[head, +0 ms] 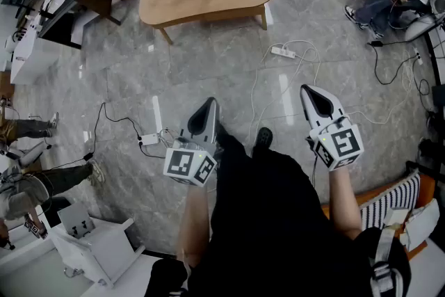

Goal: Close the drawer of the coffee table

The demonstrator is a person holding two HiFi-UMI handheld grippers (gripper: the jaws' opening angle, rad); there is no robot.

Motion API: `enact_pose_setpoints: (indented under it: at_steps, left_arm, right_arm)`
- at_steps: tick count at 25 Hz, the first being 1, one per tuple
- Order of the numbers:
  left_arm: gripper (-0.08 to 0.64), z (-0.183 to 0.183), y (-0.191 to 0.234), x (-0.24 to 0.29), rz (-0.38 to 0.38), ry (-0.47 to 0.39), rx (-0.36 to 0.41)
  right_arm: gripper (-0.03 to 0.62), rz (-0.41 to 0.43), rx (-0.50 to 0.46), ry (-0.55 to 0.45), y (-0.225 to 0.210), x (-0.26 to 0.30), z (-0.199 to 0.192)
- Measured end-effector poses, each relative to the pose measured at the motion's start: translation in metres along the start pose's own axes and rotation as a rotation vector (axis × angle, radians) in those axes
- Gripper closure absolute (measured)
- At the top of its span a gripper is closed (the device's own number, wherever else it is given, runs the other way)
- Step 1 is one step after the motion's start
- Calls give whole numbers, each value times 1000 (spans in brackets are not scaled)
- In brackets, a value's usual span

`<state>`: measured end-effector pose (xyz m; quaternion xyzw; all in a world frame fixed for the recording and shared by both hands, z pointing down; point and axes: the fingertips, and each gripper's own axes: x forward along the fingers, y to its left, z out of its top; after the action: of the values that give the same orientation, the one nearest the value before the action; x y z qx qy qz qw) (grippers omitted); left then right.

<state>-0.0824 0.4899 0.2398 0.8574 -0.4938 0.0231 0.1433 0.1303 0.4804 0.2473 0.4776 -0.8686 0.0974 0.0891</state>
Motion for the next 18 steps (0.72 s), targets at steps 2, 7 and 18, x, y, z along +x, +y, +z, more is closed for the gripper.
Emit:
enact_pose_setpoints:
  at_steps: [2, 7, 18]
  left_arm:
    - [546, -1, 2, 0, 1, -1, -1]
    - [546, 1, -2, 1, 0, 12, 9]
    - [546, 0, -5, 2, 10, 37, 24]
  right_arm:
    - [581, -5, -4, -4, 0, -1, 1]
    - [581, -12, -8, -11, -1, -7, 5]
    - [581, -18, 96, -48, -14, -6, 3]
